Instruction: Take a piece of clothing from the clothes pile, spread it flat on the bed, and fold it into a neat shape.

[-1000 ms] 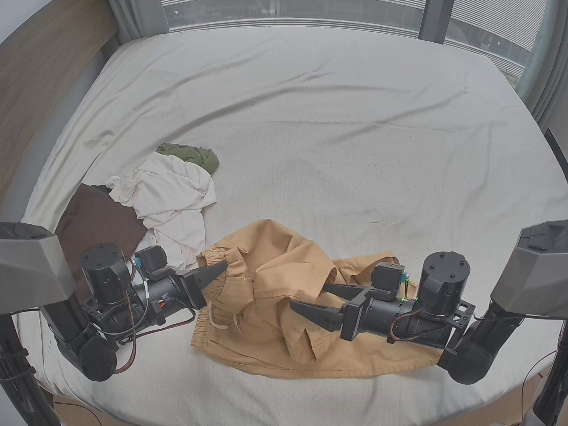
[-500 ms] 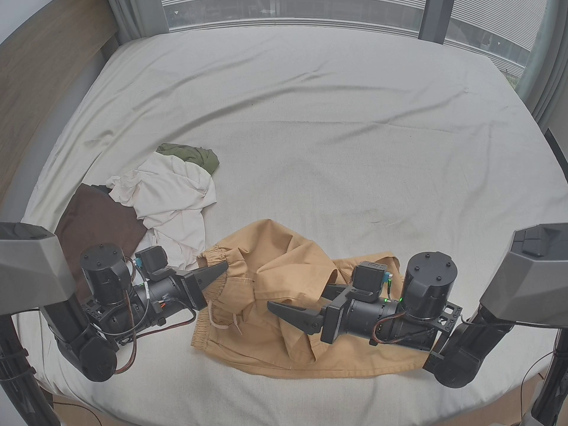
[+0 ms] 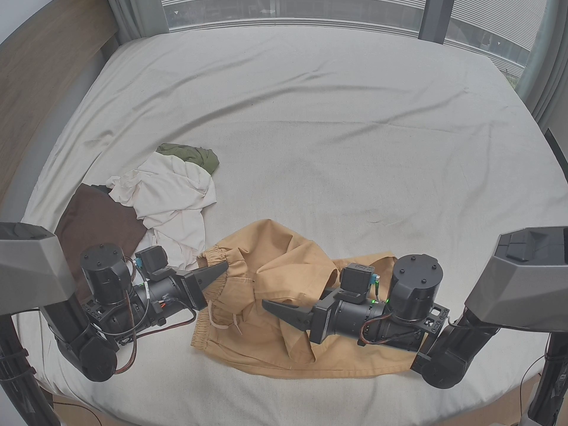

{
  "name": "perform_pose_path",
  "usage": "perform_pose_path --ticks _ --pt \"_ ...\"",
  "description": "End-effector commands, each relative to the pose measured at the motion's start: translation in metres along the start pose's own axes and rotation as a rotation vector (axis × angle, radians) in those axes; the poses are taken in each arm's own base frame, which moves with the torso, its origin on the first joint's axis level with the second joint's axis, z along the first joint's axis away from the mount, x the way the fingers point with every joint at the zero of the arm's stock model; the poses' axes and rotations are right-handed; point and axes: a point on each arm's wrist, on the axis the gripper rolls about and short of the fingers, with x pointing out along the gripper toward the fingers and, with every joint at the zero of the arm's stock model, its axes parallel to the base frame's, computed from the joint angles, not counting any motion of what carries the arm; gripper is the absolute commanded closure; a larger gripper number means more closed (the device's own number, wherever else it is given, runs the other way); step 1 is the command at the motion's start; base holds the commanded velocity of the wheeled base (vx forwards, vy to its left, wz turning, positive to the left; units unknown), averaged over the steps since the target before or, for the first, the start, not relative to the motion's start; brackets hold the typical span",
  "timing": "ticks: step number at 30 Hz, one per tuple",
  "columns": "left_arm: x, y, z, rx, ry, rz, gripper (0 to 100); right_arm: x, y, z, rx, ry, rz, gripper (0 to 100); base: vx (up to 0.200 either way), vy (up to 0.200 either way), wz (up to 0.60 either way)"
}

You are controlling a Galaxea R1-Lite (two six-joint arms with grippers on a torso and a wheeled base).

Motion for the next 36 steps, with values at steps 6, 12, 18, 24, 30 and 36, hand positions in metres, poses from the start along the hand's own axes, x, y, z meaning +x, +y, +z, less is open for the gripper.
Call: perform_pose_path --ticks 6,12,18,24,30,36 --pt "0.000 0.000 0.001 0.001 -0.004 0.000 100 -0.003 -0.001 -0.002 0.004 0.008 -0.007 100 0.000 0.000 0.00" --pt "-0.008 -0.008 0.017 0.021 -0.066 -0.021 100 -0.026 0.008 0.013 -0.002 -0.027 -0.005 100 0.000 0.000 0.00" --pt "-0.017 -0.022 0.031 0.045 -0.115 -0.059 100 -0.066 0.018 0.038 0.042 -0.087 0.001 100 0.000 0.000 0.00" --pt "-0.021 -0.026 0.037 0.042 -0.141 -0.074 100 -0.097 0.021 0.055 0.027 -0.125 0.028 100 0.000 0.000 0.00" --pt "-0.026 -0.033 0.043 0.056 -0.164 -0.093 100 -0.112 0.017 0.059 0.019 -0.134 0.019 100 0.000 0.000 0.00" --pt "-0.025 -0.033 0.044 0.059 -0.167 -0.096 100 -0.118 0.008 0.064 0.018 -0.150 -0.004 100 0.000 0.000 0.00"
